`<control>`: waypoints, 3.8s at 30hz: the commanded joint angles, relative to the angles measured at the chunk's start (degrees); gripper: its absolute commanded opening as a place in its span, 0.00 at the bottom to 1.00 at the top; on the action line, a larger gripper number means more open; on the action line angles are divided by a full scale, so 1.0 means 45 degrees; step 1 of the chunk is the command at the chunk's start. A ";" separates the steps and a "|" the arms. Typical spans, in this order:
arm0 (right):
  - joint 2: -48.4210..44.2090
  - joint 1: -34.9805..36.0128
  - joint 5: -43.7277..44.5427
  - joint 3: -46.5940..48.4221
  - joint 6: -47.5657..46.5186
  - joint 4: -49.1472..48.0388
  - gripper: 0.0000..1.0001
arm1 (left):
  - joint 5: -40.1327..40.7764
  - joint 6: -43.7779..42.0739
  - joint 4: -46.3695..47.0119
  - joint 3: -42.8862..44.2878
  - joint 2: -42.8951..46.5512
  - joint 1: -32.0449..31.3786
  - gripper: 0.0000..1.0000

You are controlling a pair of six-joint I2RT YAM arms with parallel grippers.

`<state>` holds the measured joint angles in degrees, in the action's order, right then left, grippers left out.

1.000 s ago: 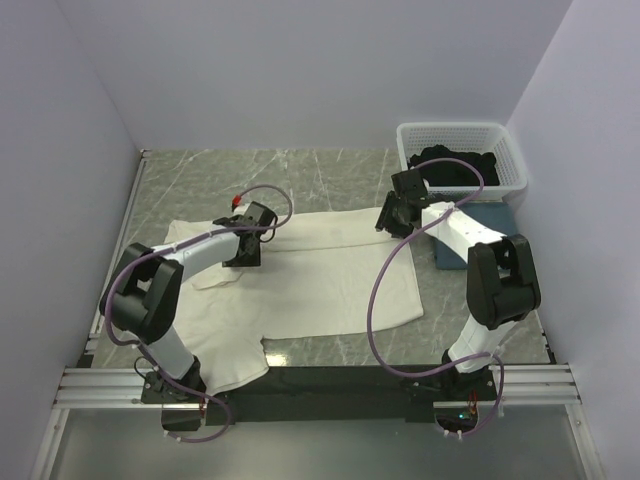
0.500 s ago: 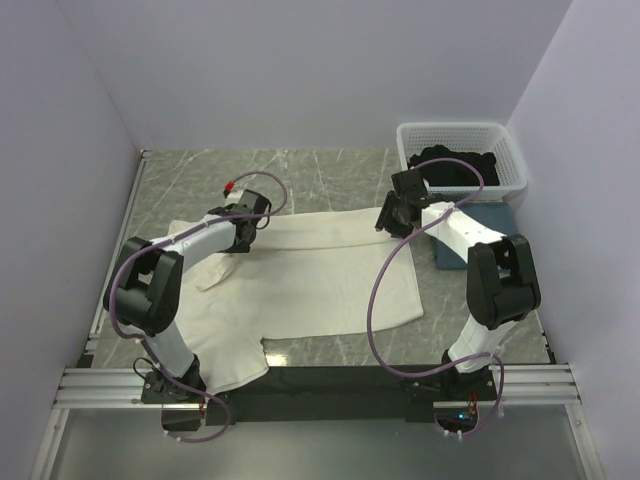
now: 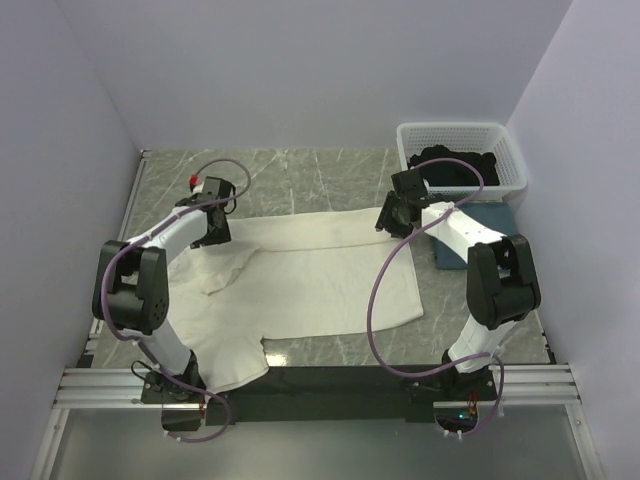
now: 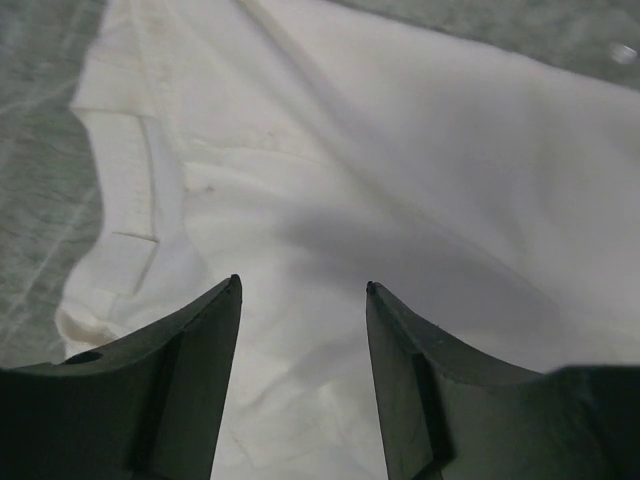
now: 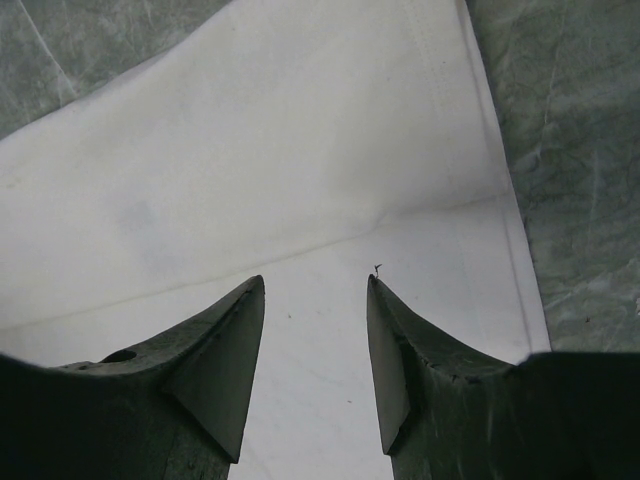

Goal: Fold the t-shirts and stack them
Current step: Fold the tshirt

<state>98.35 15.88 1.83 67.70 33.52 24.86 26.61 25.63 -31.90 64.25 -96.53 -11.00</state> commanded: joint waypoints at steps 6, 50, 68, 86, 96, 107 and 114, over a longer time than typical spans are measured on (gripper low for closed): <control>-0.0175 -0.0013 -0.0170 0.0034 -0.0066 -0.0251 0.52 | -0.1481 0.0594 -0.0723 -0.0682 0.2818 -0.2961 0.47; -0.0253 -0.0052 -0.0367 -0.0435 -0.0007 -0.0388 0.52 | 0.3696 0.0204 0.0839 -0.0176 -0.1908 -0.4644 0.30; -0.0175 -0.0072 -0.0367 -0.0280 0.0013 -0.0291 0.52 | -0.0168 0.0437 -0.2128 0.0897 -0.0483 -0.4547 0.07; -0.0233 -0.0091 -0.0347 -0.0181 -0.0144 -0.0134 0.52 | -0.4819 0.0125 -0.3576 0.1876 -0.0893 -0.4469 0.37; -0.0448 -0.0111 -0.0366 -0.0279 -0.0241 -0.0173 0.51 | -0.5385 0.2310 -0.1997 -0.0640 0.2522 -0.0786 0.64; -0.0409 -0.0091 -0.0894 -0.0533 -0.0143 -0.0447 0.51 | -0.5347 0.3954 -0.0352 -0.4589 0.4284 0.2832 0.52; -0.0409 -0.0111 -0.0835 -0.0611 -0.0163 -0.0427 0.51 | -0.5073 0.3778 -0.0567 -0.4609 0.3971 0.2934 0.50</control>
<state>98.37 15.73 -2.02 65.54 33.30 23.99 3.73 41.71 -35.81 43.05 -77.91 2.07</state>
